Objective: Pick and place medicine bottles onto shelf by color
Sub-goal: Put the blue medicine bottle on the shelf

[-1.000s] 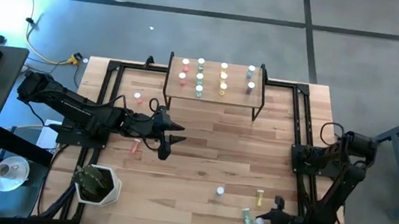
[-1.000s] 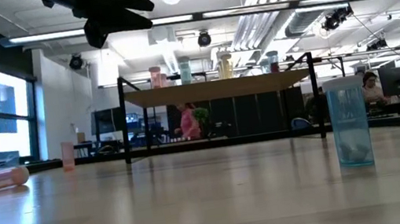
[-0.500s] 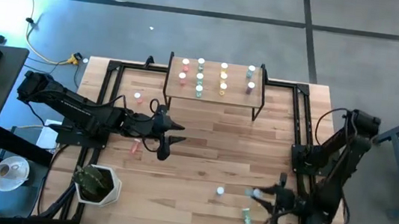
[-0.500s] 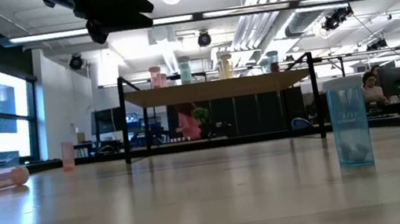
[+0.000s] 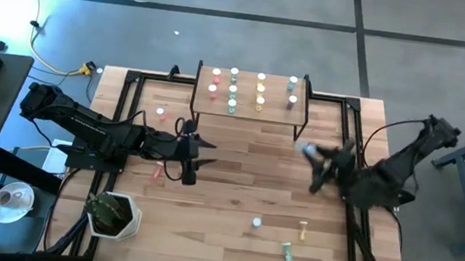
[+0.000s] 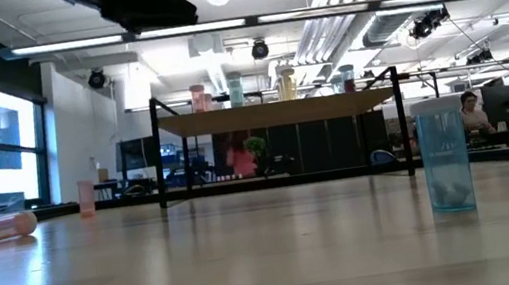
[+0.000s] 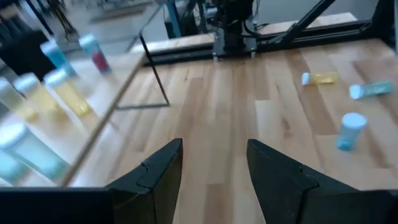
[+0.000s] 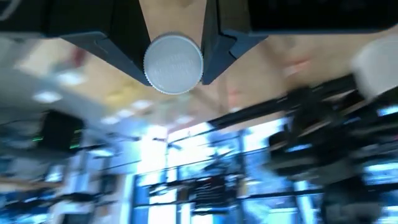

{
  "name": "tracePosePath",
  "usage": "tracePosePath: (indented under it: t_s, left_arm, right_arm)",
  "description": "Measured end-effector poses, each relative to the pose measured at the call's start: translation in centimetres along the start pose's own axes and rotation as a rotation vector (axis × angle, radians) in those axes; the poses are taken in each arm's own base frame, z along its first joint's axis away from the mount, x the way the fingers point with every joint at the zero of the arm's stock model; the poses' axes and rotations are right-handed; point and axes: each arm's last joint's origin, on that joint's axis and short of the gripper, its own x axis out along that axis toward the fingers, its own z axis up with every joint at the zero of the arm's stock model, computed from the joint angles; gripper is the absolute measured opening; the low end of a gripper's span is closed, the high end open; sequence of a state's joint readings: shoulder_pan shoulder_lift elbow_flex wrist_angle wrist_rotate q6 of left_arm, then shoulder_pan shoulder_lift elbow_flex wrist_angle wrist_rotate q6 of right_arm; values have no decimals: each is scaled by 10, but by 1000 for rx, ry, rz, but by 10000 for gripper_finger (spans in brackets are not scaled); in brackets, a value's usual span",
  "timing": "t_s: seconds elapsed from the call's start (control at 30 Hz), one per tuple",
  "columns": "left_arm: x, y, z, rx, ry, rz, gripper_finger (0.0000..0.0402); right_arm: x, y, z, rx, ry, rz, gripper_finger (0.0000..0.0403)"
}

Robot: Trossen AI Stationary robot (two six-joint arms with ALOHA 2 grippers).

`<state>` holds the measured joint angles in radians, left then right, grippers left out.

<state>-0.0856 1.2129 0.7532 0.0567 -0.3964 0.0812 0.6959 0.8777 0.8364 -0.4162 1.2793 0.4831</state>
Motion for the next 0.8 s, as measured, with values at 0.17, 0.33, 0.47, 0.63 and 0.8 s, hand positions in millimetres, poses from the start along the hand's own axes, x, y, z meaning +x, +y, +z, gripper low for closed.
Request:
tracePosePath:
  t_s: [0.17, 0.33, 0.47, 0.63, 0.8]
  left_arm:
    - [0, 2, 4, 114, -35, 59, 170]
    - [1, 6, 11, 135, -102, 73, 170]
    - [3, 13, 12, 110, -121, 60, 170]
    - [6, 22, 11, 40, -113, 73, 170]
    - [9, 30, 10, 17, -108, 76, 170]
  right_arm:
    - [9, -40, 24, -18, -48, -137, 108]
    - [9, -65, 38, -7, -84, -192, 108]
    - [9, -74, 45, -18, -111, -213, 108]
    - [12, -81, 58, -87, -160, -270, 108]
    - [15, -89, 70, -139, -204, -367, 108]
